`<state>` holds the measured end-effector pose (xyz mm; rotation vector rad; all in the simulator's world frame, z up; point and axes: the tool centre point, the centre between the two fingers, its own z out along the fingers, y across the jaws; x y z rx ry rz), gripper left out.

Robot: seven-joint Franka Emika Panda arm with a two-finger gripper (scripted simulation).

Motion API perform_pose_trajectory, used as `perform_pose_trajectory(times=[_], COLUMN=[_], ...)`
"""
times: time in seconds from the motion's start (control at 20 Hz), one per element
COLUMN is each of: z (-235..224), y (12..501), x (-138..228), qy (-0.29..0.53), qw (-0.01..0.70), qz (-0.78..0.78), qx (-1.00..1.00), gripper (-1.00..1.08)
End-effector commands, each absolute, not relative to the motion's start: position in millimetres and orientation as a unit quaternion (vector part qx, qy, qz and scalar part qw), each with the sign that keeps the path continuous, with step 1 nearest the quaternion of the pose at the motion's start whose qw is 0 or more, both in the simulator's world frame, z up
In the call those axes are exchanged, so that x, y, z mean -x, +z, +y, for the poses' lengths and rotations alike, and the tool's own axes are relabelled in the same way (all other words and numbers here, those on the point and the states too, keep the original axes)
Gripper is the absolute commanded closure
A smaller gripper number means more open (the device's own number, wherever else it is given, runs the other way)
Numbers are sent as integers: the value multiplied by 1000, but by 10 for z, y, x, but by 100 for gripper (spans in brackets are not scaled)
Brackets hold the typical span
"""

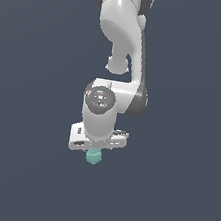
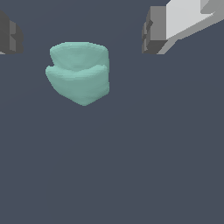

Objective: Pick up the object and move it to a goal position.

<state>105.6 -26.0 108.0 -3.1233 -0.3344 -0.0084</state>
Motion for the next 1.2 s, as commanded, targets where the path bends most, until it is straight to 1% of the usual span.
perform_pose_trajectory(times=[0.0, 0.6, 1.15], z=[-319, -398, -399], y=[1010, 881, 407], x=[-1105, -1150, -1143], qy=[-2, 0, 0], qw=[0, 0, 0], qz=[-111, -115, -115], qx=[994, 993, 993], gripper=[-92, -92, -92])
